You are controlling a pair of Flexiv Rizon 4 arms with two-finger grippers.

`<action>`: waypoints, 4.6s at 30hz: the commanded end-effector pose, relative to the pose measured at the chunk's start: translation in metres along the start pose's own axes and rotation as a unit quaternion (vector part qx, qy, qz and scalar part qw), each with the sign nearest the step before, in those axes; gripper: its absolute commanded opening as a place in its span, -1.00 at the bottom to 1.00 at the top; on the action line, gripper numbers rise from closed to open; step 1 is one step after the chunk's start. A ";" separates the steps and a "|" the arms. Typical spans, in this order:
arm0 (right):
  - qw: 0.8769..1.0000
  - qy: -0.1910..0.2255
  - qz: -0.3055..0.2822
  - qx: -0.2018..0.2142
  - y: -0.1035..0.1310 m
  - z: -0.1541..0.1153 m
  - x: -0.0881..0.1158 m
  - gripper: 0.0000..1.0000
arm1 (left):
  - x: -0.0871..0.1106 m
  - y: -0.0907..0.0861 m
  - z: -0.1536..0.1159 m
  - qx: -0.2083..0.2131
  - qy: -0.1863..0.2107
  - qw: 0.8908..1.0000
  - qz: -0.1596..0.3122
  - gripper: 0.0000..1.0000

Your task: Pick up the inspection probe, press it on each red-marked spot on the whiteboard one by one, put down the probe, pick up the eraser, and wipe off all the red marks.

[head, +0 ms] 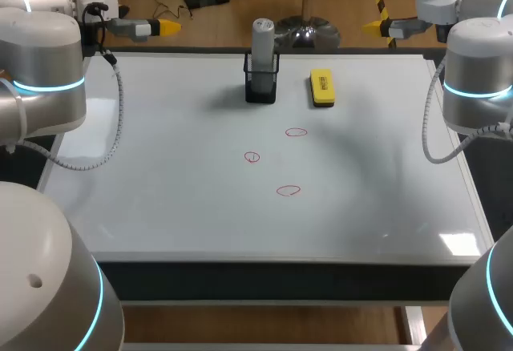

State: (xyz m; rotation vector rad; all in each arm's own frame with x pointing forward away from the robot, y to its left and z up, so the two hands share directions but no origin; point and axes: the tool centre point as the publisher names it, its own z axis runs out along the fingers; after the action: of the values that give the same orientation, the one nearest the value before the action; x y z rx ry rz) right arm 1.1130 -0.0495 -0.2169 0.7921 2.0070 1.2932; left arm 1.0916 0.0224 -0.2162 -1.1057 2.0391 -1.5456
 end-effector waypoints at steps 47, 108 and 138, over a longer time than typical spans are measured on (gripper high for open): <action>1.000 0.000 0.000 0.000 0.000 0.000 0.000 1.00 | 0.086 -0.013 0.061 0.013 0.260 0.958 0.120 1.00; 1.000 0.000 0.000 0.000 0.000 0.000 0.000 1.00 | 0.175 0.030 0.194 0.054 0.342 0.929 0.132 1.00; 1.000 0.000 0.000 0.000 0.000 0.000 0.000 1.00 | 0.175 0.015 0.184 0.060 0.354 0.921 0.152 -1.00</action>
State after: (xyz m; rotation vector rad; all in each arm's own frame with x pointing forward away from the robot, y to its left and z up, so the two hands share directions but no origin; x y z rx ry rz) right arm 1.1129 -0.0495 -0.2168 0.7923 2.0069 1.2930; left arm 1.1057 -0.2300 -0.2709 -0.1372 2.3423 -2.0622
